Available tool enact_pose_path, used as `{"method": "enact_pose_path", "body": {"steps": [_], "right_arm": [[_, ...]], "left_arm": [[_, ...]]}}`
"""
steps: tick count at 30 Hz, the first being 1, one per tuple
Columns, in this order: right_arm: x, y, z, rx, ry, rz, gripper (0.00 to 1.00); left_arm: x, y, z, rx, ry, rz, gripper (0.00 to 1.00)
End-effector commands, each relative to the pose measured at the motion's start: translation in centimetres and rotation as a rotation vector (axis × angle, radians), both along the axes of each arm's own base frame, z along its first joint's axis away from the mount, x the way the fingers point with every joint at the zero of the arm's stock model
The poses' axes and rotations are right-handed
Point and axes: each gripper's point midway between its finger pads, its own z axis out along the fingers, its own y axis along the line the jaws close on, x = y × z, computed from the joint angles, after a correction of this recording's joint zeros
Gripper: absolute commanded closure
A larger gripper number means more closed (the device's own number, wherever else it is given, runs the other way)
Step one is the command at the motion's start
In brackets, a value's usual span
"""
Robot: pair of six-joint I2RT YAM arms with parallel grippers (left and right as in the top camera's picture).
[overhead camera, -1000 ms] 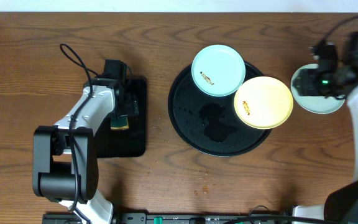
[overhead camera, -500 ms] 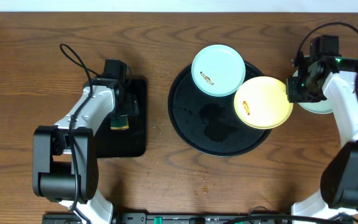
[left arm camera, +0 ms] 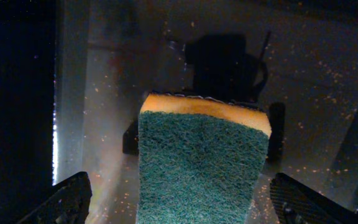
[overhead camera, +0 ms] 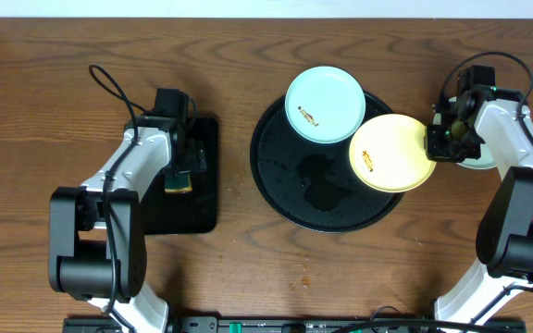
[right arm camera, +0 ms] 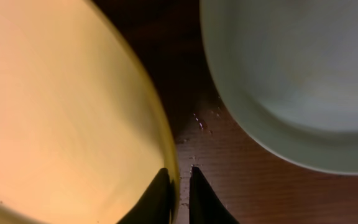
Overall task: Clean dirty plates on tray and stack at the side
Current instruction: 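Lower the pale blue plate onto the table at the right side, then grip the yellow plate rim with the right gripper and pull it down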
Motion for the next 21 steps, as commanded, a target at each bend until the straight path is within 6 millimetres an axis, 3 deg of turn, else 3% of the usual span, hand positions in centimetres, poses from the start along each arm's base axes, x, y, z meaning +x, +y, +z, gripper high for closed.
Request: {"method": "enact_pose_path", "body": {"steps": [1,5,10,21], "right_arm": [[-0.2,0.2,-0.3,0.023,0.007,-0.011,0.99],[-0.4,1.6,0.3,0.102,0.002,-0.005,0.99],[-1.1,6.5,2.5,0.364,0.003,-0.016,0.99],[-4.0,12.6,2.1,0.386,0.158,-0.085,0.99]], "left_arm": [[-0.2,0.3,-0.2,0.010,0.010,0.007,0.08],[-0.2,0.3,-0.2,0.010,0.010,0.007,0.08],[-0.2,0.3,-0.2,0.010,0.010,0.007,0.08],[-0.2,0.3,-0.2,0.010,0.010,0.007,0.08]]}}
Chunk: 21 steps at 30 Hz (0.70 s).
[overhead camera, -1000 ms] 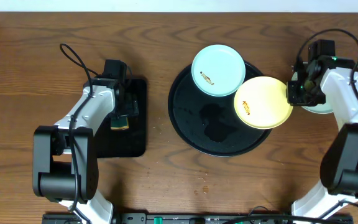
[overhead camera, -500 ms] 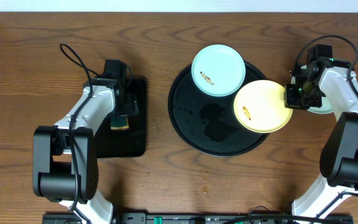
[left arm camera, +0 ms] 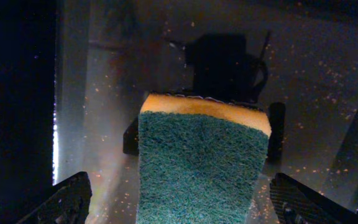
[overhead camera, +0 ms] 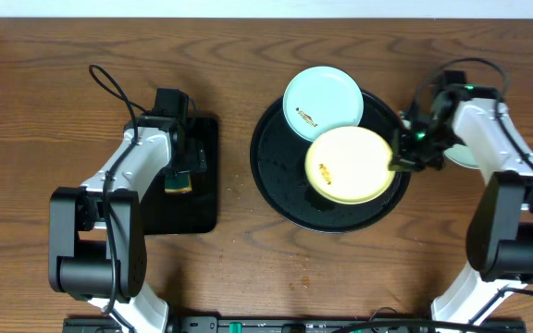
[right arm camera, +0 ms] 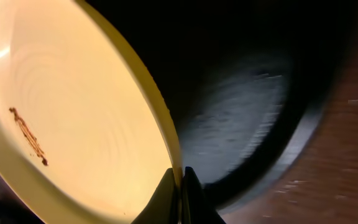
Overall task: Clean dirty plates on tray and stack at the side
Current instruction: 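Grip the yellow plate rim with the right gripper and pull it down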
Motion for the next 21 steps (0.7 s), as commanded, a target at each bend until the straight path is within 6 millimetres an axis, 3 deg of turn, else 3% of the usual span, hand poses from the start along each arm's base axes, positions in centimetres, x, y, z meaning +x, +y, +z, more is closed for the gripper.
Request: {"method": "enact_pose_path", "body": {"steps": [1,5,10,21], "right_arm": [[-1.0,2.8,0.5,0.033,0.031,-0.038,0.99],[-1.2,4.4,-0.5,0.022,0.031,-0.043,0.99],[-1.6,5.0,-1.5,-0.034,0.032,-0.042,0.99],[-2.9,5.3,-0.9,-0.041,0.062,-0.006,0.99]], "left_arm": [[-0.2,0.3,-0.2,0.010,0.009,0.007,0.08],[-0.2,0.3,-0.2,0.009,0.009,0.007,0.08],[-0.2,0.3,-0.2,0.010,0.009,0.007,0.08],[-0.2,0.3,-0.2,0.010,0.009,0.007,0.08]]}}
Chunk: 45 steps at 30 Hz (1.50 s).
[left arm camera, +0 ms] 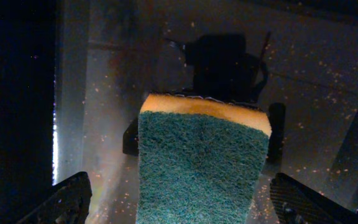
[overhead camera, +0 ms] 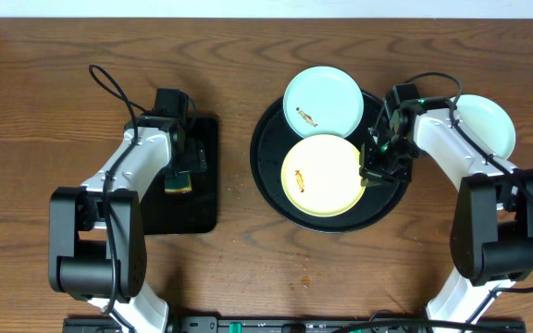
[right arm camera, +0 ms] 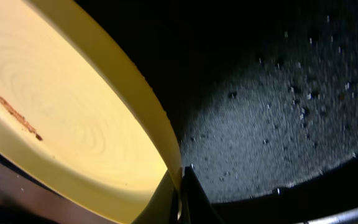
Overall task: Clean dirty plates on tray and stack at the side
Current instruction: 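Grip the yellow plate rim with the right gripper and pull it down, then hold the yellow plate rim with the right gripper on the tray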
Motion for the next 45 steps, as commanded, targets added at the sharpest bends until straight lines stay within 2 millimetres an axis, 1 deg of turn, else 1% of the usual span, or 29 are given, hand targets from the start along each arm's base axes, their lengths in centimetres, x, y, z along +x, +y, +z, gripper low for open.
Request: {"method": "enact_pose_path", "body": {"steps": [1,6,8,10,13,18,21,24,28,33,35,36,37,38,39,40,42,45], "right_arm": [[-0.1,0.2,1.5,0.002,-0.038,0.016,0.99],[-0.1,0.2,3.0,0.007,-0.078,0.022,0.99],[-0.4,-0.1,3.2,-0.008,-0.074,0.023,0.99],[-1.1,-0.7,3.1,-0.042,-0.046,0.027,0.99],[-2.0,-1.3,2.8,-0.071,-0.018,0.046,0.99],[-2.6,-1.4,1.6,-0.073,-0.005,0.035,0.99],[-2.6,-1.4,0.5,-0.075,-0.013,0.007,0.99],[-2.2,-1.5,-0.4,-0.073,-0.037,-0.026,0.99],[-1.5,-1.7,-0.8,-0.070,-0.064,-0.048,0.99],[-2.1,-1.9,-0.8,-0.074,-0.038,-0.046,0.98],[-1.9,-1.9,-0.8,-0.070,-0.056,-0.017,0.92],[-1.5,-2.0,-0.8,-0.070,-0.076,-0.006,0.86],[-1.0,-2.1,-0.9,-0.076,-0.099,-0.002,0.74],[-0.3,-2.3,-1.0,-0.092,-0.127,-0.002,0.65],[0.3,-2.6,-1.0,-0.103,-0.155,0.000,0.57],[1.0,-2.6,-1.0,-0.104,-0.186,0.008,0.53],[2.2,-2.6,-0.9,-0.097,-0.251,0.058,0.54],[3.0,-2.5,-0.9,-0.092,-0.299,0.118,0.63]], "left_arm": [[-0.2,0.3,-0.2,0.010,0.010,0.007,0.08],[-0.2,0.3,-0.2,0.010,0.010,0.007,0.08],[-0.2,0.3,-0.2,0.010,0.010,0.007,0.08],[-0.2,0.3,-0.2,0.010,0.010,0.007,0.08],[-0.2,0.3,-0.2,0.010,0.010,0.007,0.08],[-0.2,0.3,-0.2,0.010,0.010,0.007,0.08],[-0.2,0.3,-0.2,0.010,0.010,0.007,0.08],[-0.2,0.3,-0.2,0.010,0.010,0.007,0.08],[-0.2,0.3,-0.2,0.010,0.010,0.007,0.08],[-0.2,0.3,-0.2,0.010,0.010,0.007,0.08],[-0.2,0.3,-0.2,0.010,0.010,0.007,0.08],[-0.2,0.3,-0.2,0.010,0.010,0.007,0.08],[-0.2,0.3,-0.2,0.010,0.010,0.007,0.08],[-0.2,0.3,-0.2,0.010,0.010,0.007,0.08],[-0.2,0.3,-0.2,0.010,0.010,0.007,0.08],[-0.2,0.3,-0.2,0.010,0.010,0.007,0.08],[-0.2,0.3,-0.2,0.010,0.010,0.007,0.08],[-0.2,0.3,-0.2,0.010,0.010,0.007,0.08]]}}
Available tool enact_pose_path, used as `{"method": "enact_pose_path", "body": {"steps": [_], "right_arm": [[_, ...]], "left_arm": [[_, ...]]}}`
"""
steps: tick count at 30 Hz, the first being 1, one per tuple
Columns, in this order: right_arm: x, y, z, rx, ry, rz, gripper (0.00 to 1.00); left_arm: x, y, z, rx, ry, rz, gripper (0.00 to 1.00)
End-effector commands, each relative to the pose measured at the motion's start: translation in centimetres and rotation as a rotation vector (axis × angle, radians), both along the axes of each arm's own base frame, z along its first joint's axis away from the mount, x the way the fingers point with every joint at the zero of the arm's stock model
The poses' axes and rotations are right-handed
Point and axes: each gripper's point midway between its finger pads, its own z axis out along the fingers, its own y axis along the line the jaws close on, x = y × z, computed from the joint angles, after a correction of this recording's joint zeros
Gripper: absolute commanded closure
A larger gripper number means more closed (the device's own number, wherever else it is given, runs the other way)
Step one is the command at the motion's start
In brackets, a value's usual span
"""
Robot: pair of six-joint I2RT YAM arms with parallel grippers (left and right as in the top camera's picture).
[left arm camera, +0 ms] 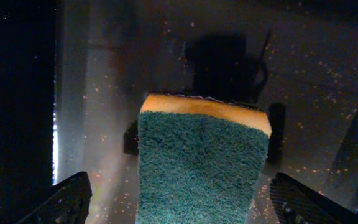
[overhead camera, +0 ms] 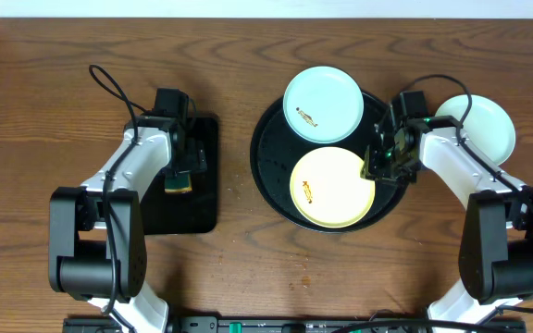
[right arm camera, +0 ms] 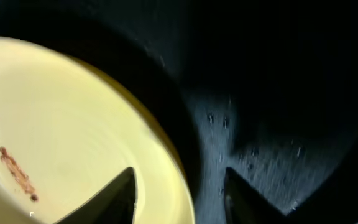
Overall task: Clean dirty plates on tray and stack at the side
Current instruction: 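Hold the yellow plate rim with the right gripper on the tray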
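Note:
A yellow plate (overhead camera: 332, 188) with a brown smear lies flat on the round black tray (overhead camera: 268, 176), toward its front. A light blue plate (overhead camera: 323, 92), also smeared, rests on the tray's far rim. My right gripper (overhead camera: 376, 166) is open at the yellow plate's right rim. In the right wrist view one finger is over the yellow plate (right arm camera: 61, 137) and the other over the tray (right arm camera: 278, 124), so the right gripper (right arm camera: 179, 196) straddles the rim. My left gripper (left arm camera: 182, 205) is open around a green-and-yellow sponge (left arm camera: 201, 165), with gaps on both sides.
The sponge (overhead camera: 178, 182) sits on a black square mat (overhead camera: 202, 203) at the left. A pale green plate (overhead camera: 481, 129) lies on the wooden table to the right of the tray, behind my right arm.
My right gripper has opened and let go of the yellow plate, which now lies a little nearer the tray's front right. The left arm and sponge have not moved.
My right gripper was shut on the yellow plate's rim with the plate overhanging the tray's right edge. Then the plate was further in over the tray, then near its middle, still gripped. Now it lies released on the tray. The left gripper stayed open over the sponge.

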Motion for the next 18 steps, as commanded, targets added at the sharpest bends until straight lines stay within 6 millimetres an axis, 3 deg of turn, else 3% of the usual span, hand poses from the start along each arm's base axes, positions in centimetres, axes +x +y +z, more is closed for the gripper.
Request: {"method": "enact_pose_path", "body": {"steps": [1,3,9,10,14,18], "right_arm": [[0.4,-0.5,0.2,-0.021,-0.043,0.074,0.67],[0.2,-0.3,0.1,-0.022,-0.035,0.082,0.72],[-0.9,-0.4,-1.4,-0.055,-0.029,0.113,0.70],[-0.9,-0.6,-1.7,-0.064,-0.033,0.111,0.72],[-0.5,-1.2,-2.8,-0.090,-0.076,0.101,0.98],[0.2,-1.1,-3.2,-0.080,-0.117,0.053,0.99]], "left_arm": [[-0.2,0.3,-0.2,0.010,0.010,0.007,0.08],[-0.2,0.3,-0.2,0.010,0.010,0.007,0.08],[-0.2,0.3,-0.2,0.010,0.010,0.007,0.08],[-0.2,0.3,-0.2,0.010,0.010,0.007,0.08],[-0.2,0.3,-0.2,0.010,0.010,0.007,0.08],[-0.2,0.3,-0.2,0.010,0.010,0.007,0.08]]}}
